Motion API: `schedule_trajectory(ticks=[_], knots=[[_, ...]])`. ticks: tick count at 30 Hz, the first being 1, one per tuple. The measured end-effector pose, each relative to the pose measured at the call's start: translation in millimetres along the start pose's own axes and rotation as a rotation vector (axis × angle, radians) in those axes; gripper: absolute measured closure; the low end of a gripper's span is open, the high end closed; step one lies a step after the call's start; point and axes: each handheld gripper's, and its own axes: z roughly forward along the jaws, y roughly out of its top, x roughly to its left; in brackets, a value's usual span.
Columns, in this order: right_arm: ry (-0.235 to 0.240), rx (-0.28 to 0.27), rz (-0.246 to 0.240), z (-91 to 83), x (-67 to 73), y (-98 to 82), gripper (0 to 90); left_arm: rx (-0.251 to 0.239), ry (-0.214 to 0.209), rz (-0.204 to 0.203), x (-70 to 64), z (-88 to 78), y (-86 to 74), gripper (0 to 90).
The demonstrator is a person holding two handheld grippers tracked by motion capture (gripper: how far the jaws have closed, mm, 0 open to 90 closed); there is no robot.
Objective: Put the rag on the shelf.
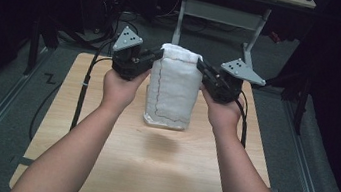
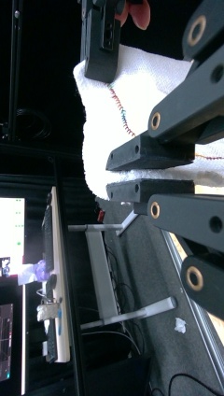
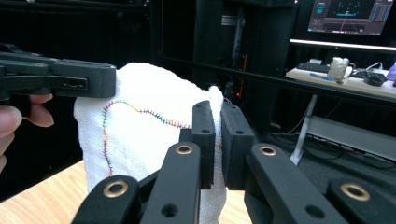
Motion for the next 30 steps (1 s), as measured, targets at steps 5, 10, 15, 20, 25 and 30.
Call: schedule_trajectory(ticks=[5,10,15,20,25,30], knots=[[0.0,0.018,0.02,12.3,-6.9,2.3,85.8,0.005,0.012,-0.01,8.7,10.8,3.5,83.6],[-0.01,0.049,0.04,30.4,-17.7,2.3,85.8,0.018,0.018,-0.027,18.6,26.0,3.1,83.6],[-0.006,0.076,0.088,50.7,-32.2,-3.7,85.7,0.022,0.027,-0.066,30.5,41.4,-2.1,83.6],[-0.015,0.104,0.077,68.0,-35.5,-7.2,85.7,0.062,0.056,-0.087,43.6,55.7,-12.7,83.6],[-0.035,0.137,0.072,82.4,-38.9,-13.5,85.6,0.09,0.071,-0.11,53.3,68.0,-22.3,83.5],[-0.048,0.2,0.044,96.6,-41.8,-26.1,85.5,0.153,0.07,-0.124,62.8,80.9,-35.6,83.2]])
